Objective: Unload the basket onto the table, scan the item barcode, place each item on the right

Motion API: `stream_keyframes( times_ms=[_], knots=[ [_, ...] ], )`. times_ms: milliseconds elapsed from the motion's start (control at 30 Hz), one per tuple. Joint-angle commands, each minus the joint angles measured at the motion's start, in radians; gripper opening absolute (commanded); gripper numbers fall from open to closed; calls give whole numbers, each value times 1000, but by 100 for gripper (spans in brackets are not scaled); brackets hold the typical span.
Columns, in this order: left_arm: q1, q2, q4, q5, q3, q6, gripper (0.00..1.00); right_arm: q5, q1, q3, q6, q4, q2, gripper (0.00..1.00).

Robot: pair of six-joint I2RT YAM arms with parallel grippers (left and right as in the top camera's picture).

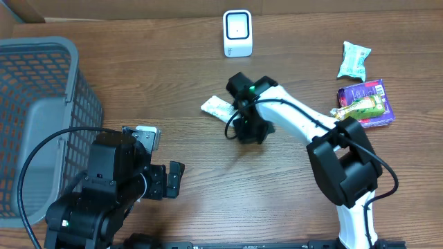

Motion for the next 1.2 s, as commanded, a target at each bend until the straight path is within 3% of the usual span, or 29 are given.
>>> stream_keyframes(
  times_ms=[0,167,233,300,433,500,700,767,967,1167],
  knots=[
    [5,-1,3,-11,2,-10,99,339,-78,0,95,53,-21,10],
    [5,-1,3,-11,2,-10,99,241,-187,3,97,201,-21,15],
    [5,-1,3,-11,2,-10,100,126,-214,13,97,203,-21,24],
    [5,-1,3,-11,2,-10,100,-36,-245,21,119,200,-21,40],
    [5,-1,3,-11,2,-10,100,-363,-285,21,216,206,-21,47],
    [5,-1,3,-11,2,-10,100,-421,-284,21,293,216,-21,51],
    [5,-1,3,-11,2,-10,99,-399,-229,20,471,274,-21,88],
    [5,-1,3,-11,2,-10,100,-271,-189,17,580,305,-21,100],
    [5,-1,3,-11,2,-10,100,17,-107,-38,837,370,-21,100],
    [5,-1,3,-11,2,-10,100,124,-78,-121,874,533,-21,99]
  ],
)
